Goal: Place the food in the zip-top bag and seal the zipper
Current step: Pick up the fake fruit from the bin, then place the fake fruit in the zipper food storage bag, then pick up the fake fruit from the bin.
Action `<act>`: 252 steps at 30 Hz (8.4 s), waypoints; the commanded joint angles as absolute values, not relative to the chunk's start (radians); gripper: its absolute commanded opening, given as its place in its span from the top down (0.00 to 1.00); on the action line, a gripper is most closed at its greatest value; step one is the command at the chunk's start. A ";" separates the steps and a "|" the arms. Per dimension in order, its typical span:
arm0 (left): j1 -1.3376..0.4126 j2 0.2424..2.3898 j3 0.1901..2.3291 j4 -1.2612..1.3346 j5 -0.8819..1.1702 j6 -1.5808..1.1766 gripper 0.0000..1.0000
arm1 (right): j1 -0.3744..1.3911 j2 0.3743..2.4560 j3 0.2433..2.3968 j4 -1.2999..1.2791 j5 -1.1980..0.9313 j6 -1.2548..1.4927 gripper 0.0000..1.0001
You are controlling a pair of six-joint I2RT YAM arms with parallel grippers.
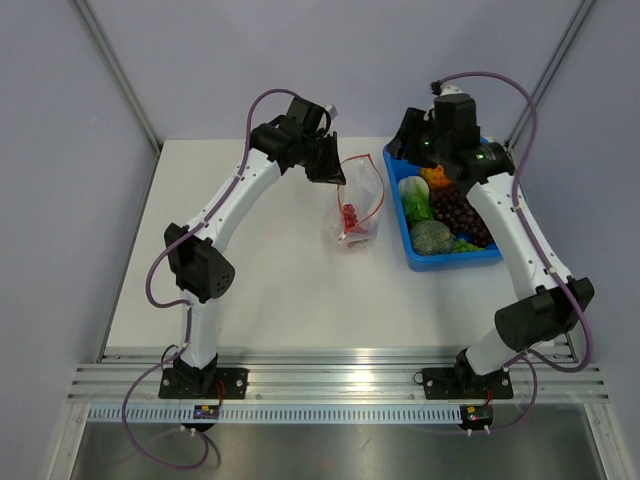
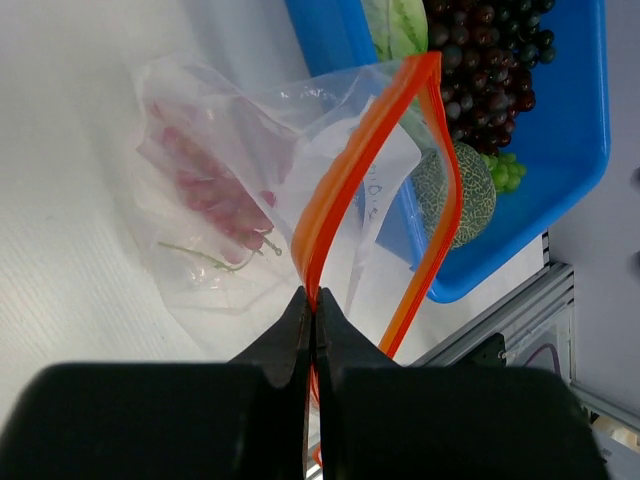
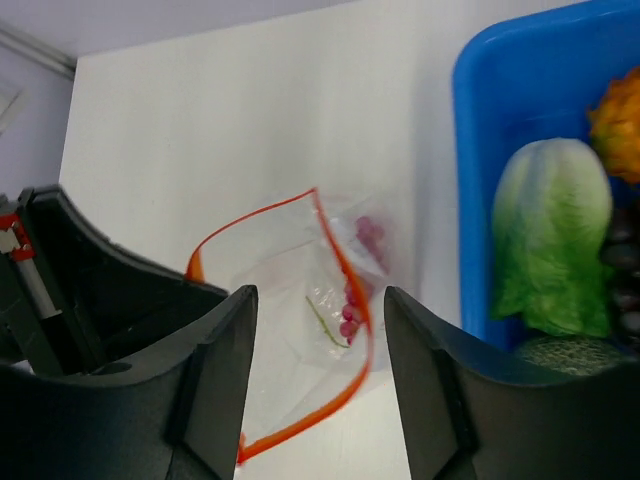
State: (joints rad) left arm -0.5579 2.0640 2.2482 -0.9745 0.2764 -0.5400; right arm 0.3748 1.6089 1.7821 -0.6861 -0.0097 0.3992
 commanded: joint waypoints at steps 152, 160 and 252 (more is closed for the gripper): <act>-0.517 1.921 2.186 -0.974 0.256 -0.466 1.00 | 0.497 1.647 1.658 -0.416 -0.215 0.526 1.00; -0.509 1.934 2.187 -0.971 0.265 -0.469 1.00 | 0.522 1.664 1.585 -0.393 -0.221 0.537 1.00; -0.506 1.936 2.080 -0.913 0.362 -0.511 1.00 | -0.110 1.887 1.508 -0.629 -0.029 0.046 0.30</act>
State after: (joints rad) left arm -0.5110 1.9438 2.0396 -0.9344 0.3328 -0.5095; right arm -0.1120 1.8671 1.4593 -0.6361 -0.0196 0.1051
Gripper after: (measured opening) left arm 0.008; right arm 0.699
